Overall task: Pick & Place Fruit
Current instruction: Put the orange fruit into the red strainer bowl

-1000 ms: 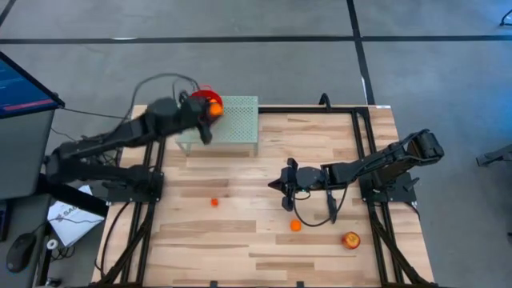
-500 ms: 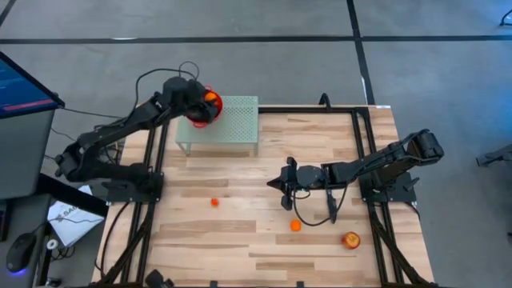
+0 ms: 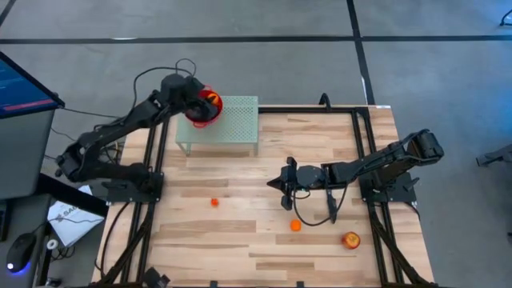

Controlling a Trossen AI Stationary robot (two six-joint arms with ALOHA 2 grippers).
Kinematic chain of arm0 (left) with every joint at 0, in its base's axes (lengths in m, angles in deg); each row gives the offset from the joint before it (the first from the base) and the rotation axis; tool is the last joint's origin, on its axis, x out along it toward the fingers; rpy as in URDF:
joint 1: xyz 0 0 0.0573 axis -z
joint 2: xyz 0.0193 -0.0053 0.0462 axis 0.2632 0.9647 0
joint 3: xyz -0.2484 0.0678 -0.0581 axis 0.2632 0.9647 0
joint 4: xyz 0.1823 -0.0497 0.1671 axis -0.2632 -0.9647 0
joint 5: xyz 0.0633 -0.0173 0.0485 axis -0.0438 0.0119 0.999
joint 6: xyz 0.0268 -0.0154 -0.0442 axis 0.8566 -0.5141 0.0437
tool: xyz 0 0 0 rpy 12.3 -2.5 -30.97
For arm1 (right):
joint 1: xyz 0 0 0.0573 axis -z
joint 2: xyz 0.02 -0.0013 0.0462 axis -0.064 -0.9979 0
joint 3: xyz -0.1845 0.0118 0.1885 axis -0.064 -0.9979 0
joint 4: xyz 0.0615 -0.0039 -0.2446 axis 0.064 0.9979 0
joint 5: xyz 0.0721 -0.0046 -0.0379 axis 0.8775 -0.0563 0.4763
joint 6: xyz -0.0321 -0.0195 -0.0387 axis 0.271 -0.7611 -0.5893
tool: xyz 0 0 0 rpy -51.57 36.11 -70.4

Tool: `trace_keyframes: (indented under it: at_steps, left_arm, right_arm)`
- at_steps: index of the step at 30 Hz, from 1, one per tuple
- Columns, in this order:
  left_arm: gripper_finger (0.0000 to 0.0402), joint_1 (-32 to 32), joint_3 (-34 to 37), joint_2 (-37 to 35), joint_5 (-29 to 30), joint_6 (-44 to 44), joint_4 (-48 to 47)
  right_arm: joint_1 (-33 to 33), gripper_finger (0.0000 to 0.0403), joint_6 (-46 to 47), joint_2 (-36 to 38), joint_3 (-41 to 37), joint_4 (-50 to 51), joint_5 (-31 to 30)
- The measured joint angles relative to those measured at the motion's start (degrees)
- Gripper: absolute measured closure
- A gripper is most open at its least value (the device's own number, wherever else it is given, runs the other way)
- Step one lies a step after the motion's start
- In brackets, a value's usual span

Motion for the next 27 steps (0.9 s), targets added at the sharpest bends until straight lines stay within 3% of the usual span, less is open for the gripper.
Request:
trace_keyframes:
  at_steps: [5,10,14,20,27]
  left_arm:
    - [0.0124,2.3,0.0,-6.3,-2.6,-0.4,0.0]
    - [0.0124,9.6,1.0,-13.6,-5.2,-2.0,0.2]
    - [0.0124,17.3,4.3,-18.2,-5.5,-4.2,0.2]
    - [0.0124,27.0,11.3,-21.4,-4.0,-7.6,1.0]
    - [0.0124,33.2,20.1,-20.6,1.2,-9.7,9.0]
  right_arm:
    - [0.0,0.0399,0.2,0.0,0.0,0.0,0.3]
    - [0.3,0.0398,-1.6,0.0,0.3,-0.5,3.0]
    - [-0.3,0.0374,-2.0,1.4,3.9,15.0,9.0]
    - [-6.6,0.0268,-2.2,3.3,8.7,39.7,15.3]
    - [-17.6,0.0117,-2.1,-0.5,7.5,40.9,13.9]
